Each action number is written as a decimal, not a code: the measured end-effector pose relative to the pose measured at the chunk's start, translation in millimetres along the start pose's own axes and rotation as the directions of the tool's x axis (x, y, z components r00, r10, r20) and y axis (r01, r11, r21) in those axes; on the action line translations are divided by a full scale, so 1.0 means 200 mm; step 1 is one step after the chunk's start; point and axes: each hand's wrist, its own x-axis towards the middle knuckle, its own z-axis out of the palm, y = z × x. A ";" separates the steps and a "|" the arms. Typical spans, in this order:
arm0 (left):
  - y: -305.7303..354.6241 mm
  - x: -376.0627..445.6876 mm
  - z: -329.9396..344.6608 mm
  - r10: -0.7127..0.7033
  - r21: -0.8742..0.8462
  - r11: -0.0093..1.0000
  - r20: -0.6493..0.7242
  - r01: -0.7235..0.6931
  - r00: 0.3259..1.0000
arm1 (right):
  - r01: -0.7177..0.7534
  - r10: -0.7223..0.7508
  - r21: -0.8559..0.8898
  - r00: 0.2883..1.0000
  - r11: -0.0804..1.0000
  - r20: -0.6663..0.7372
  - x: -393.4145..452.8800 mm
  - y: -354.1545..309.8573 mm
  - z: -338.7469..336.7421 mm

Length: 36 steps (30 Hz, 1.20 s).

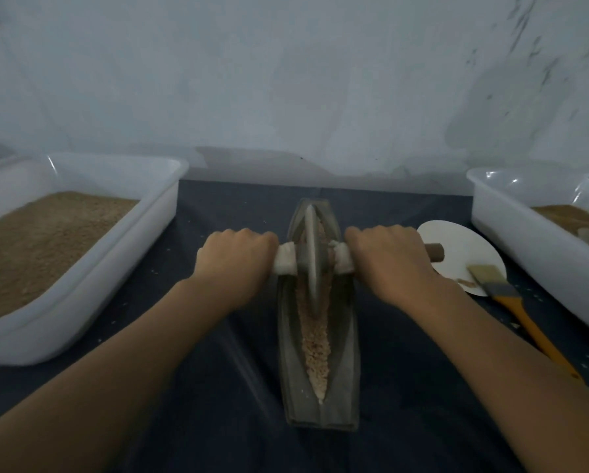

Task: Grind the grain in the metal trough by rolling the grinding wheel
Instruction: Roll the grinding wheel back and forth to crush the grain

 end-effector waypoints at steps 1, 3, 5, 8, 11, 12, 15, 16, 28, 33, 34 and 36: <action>0.00 -0.05 -0.03 0.023 -0.005 1.000 0.009 -0.023 1.000 | 0.012 -0.012 0.007 1.000 1.000 0.025 -0.06 -0.01 -0.03; 0.01 -0.16 -0.08 0.094 0.019 0.995 -0.044 -0.093 0.995 | 0.041 -0.040 -0.037 0.999 0.998 0.007 -0.20 -0.03 -0.07; 0.03 -0.25 -0.15 0.172 0.052 0.984 -0.079 -0.169 0.982 | 0.031 -0.034 -0.064 0.999 0.997 -0.041 -0.30 -0.05 -0.12; 0.02 -0.28 -0.17 0.148 0.027 0.989 -0.079 -0.146 0.986 | 0.017 -0.017 0.005 0.999 1.000 -0.043 -0.32 -0.05 -0.12; 0.02 -0.18 -0.08 0.091 0.074 0.994 -0.070 -0.085 0.993 | 0.019 -0.019 -0.039 1.000 0.999 0.004 -0.18 -0.03 -0.04; 0.02 -0.13 -0.05 0.056 0.064 0.997 -0.076 -0.051 0.996 | 0.009 -0.009 -0.030 1.000 1.000 -0.003 -0.12 -0.01 0.00; 0.01 0.01 0.01 0.015 0.076 0.997 -0.108 -0.007 0.994 | -0.023 0.023 -0.012 0.998 1.000 -0.060 0.02 0.04 0.10; 0.00 0.05 0.02 0.010 0.082 0.997 -0.116 -0.001 0.993 | -0.024 0.023 -0.011 0.996 1.000 -0.081 0.06 0.06 0.12; 0.04 -0.27 -0.19 0.166 0.006 0.986 -0.094 -0.167 0.982 | 0.072 -0.074 -0.022 0.991 0.997 -0.108 -0.28 0.00 -0.06; 0.03 -0.32 -0.22 0.154 -0.065 0.985 -0.089 -0.161 0.984 | 0.057 -0.058 -0.008 0.996 0.998 -0.062 -0.31 -0.01 -0.08; 0.03 -0.29 -0.20 0.136 -0.038 0.989 -0.088 -0.139 0.987 | 0.051 -0.054 -0.056 0.997 0.997 -0.048 -0.27 -0.01 -0.06; 0.03 -0.20 -0.12 0.087 0.043 0.996 -0.092 -0.083 0.992 | 0.039 -0.042 -0.097 0.999 0.995 -0.029 -0.17 0.01 0.00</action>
